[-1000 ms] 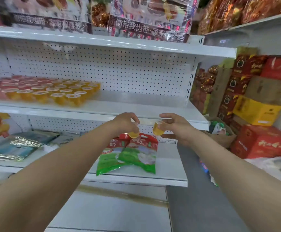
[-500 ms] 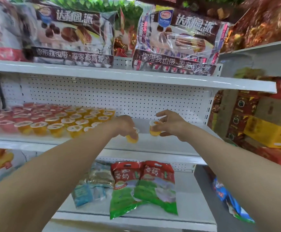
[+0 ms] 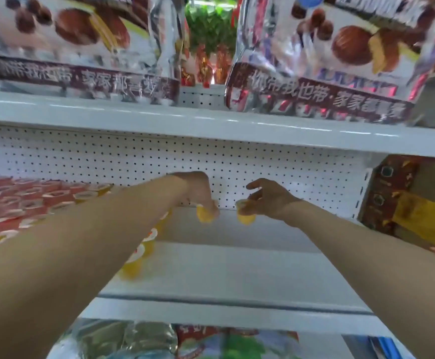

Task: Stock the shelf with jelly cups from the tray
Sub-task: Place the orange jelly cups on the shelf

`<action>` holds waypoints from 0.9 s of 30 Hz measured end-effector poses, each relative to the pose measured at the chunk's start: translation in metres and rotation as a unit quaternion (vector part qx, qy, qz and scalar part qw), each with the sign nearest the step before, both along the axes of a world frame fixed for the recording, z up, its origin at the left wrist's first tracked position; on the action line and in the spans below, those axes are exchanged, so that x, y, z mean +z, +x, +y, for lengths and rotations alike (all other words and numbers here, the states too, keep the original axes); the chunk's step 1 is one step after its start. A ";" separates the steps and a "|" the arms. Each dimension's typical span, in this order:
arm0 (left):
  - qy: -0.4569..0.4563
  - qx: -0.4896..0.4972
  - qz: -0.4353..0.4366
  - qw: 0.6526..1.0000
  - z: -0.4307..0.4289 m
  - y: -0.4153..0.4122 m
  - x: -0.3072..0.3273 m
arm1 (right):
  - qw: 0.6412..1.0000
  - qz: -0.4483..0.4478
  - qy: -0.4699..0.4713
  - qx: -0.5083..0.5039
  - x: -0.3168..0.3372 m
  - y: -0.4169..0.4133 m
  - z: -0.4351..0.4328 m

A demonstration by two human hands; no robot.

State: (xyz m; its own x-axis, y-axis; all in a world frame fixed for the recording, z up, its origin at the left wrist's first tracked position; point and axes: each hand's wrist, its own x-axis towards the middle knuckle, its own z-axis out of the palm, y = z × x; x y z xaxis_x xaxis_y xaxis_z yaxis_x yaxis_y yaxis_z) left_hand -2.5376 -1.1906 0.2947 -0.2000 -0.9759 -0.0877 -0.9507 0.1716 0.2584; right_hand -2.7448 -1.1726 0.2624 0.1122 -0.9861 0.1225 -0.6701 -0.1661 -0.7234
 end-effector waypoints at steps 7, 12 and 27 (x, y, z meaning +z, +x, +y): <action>-0.015 -0.016 -0.070 0.997 -0.084 0.014 0.007 | 0.999 -0.046 0.005 -0.006 -0.013 0.023 -0.085; -0.002 -0.026 -0.113 0.993 -0.132 0.020 -0.011 | 0.998 -0.051 0.018 -0.019 -0.033 0.038 -0.124; -0.008 -0.013 -0.098 0.995 -0.180 0.029 -0.051 | 1.000 0.007 0.003 -0.030 -0.054 0.055 -0.161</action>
State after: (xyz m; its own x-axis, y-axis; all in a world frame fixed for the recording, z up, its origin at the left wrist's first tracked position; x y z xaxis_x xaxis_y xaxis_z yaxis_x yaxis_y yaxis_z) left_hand -2.5085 -1.3704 0.2441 -0.2053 -0.9723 -0.1120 -0.9778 0.1988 0.0665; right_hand -2.6898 -1.3334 0.2082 0.0555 -0.9917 0.1160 -0.6885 -0.1222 -0.7148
